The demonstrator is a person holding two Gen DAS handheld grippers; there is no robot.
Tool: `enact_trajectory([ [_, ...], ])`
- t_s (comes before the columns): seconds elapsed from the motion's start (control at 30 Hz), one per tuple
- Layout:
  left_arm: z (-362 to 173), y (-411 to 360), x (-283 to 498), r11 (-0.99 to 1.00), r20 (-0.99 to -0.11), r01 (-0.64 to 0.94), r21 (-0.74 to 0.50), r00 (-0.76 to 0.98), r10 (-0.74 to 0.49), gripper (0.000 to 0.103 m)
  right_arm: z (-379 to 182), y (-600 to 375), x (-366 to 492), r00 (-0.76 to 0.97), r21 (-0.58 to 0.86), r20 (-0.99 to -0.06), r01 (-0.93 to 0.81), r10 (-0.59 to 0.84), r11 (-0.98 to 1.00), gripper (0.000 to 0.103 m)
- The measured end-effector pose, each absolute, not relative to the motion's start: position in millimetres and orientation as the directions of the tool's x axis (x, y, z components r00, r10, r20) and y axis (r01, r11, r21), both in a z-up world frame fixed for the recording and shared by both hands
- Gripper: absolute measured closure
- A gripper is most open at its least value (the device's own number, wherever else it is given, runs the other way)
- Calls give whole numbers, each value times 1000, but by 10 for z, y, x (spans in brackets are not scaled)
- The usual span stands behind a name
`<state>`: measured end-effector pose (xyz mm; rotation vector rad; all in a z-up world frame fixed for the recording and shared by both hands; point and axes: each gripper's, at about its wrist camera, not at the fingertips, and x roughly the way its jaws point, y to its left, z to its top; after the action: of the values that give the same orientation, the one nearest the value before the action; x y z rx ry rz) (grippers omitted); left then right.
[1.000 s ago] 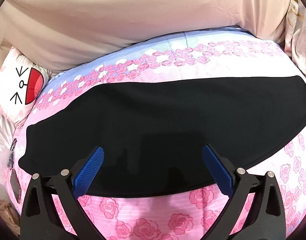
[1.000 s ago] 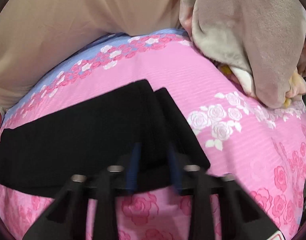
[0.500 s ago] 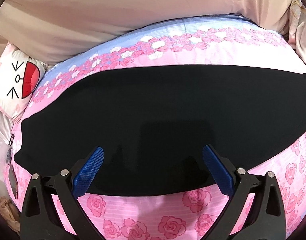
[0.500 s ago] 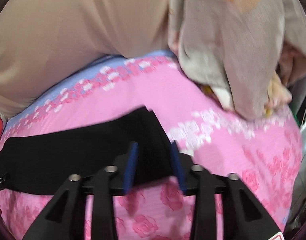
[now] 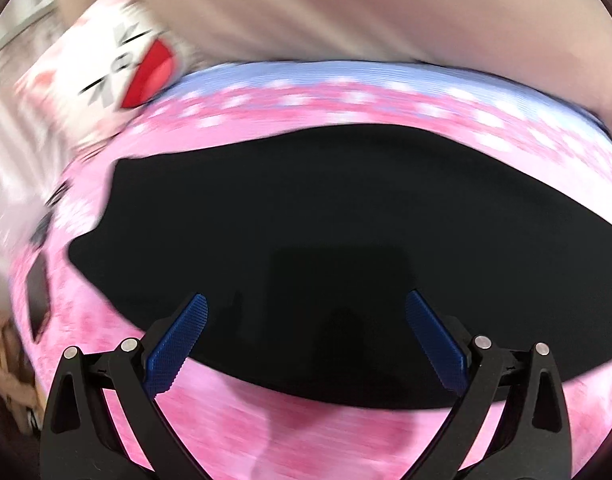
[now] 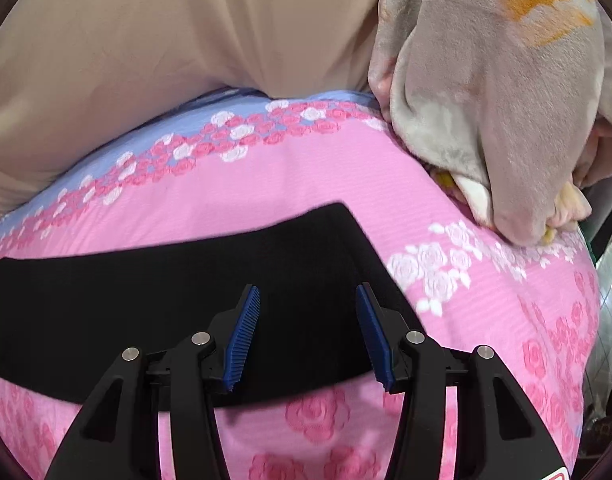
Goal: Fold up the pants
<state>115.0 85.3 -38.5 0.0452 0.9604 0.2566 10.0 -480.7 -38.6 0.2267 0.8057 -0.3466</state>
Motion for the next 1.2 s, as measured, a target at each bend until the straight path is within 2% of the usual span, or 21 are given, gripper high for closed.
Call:
enact_trajectory([
  [0.2,-430,1869,1072,914,-793,-385,129,513,328,5,-466,-4581,34,601,33,-762,409,-242,912,54],
  [0.27,-678,2154,1114,888,-831,-424,180,417,368,5,-471,-4512,50,595,41,-768,412,-235,910,54],
  [0.4,-664,2245,1010,901,-839,-425,92,454,300,5,-320,-4277,92,610,28,-754,398,-242,917,53],
  [0.5,-456,2027,1005,922,-799,-372,104,521,300,5,-198,-4091,114,625,7,-738,383,-253,924,51],
  [0.63,-194,1567,1060,953,-743,-275,126,610,274,5,-90,-3809,121,658,-7,-712,343,-245,939,41],
  [0.9,-93,839,1202,982,-722,-130,136,666,188,5,-198,-3779,39,653,-17,-718,329,-241,944,41],
  [1.2,-165,223,1207,983,-731,-36,182,663,160,5,-358,-4530,-391,610,13,-721,486,-328,874,41],
])
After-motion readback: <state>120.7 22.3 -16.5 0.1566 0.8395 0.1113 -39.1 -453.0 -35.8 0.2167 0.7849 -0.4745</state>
